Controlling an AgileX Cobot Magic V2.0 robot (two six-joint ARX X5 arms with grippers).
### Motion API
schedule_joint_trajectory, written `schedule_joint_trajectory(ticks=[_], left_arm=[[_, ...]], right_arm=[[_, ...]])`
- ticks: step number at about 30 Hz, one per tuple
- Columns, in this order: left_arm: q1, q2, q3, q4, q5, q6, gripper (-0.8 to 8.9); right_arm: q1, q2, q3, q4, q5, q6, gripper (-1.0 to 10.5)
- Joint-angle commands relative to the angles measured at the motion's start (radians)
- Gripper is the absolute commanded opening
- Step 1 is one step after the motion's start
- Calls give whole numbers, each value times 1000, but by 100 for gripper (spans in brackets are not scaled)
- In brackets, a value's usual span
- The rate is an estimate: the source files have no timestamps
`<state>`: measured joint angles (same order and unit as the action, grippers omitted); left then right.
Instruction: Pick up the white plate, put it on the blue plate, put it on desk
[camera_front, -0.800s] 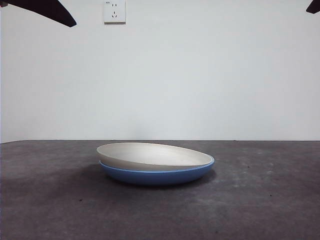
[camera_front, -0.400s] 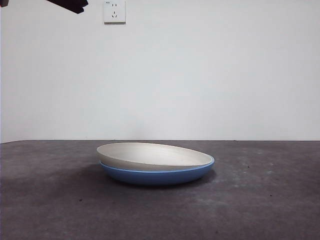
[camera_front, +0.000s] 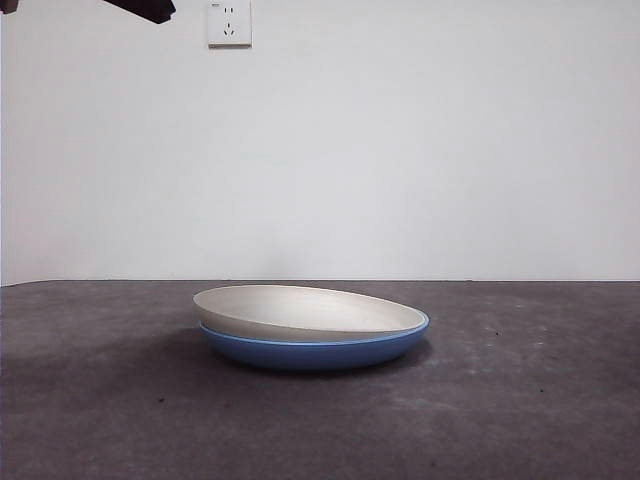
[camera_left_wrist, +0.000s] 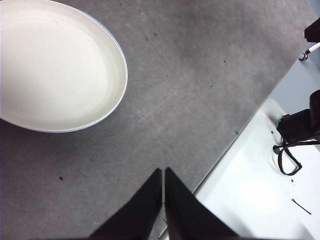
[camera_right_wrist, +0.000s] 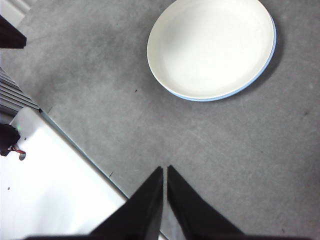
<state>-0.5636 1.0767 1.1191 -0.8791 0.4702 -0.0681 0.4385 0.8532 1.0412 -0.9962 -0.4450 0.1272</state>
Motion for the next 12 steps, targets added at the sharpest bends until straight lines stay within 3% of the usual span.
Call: schedule_joint_trajectory(ticks=[1, 12], left_arm=[[-7, 5, 10, 11, 2, 12, 9], [-7, 0, 10, 14, 2, 12, 9]], right_arm=[[7, 8, 19, 21, 0, -11, 8], [7, 8, 19, 28, 0, -11, 8]])
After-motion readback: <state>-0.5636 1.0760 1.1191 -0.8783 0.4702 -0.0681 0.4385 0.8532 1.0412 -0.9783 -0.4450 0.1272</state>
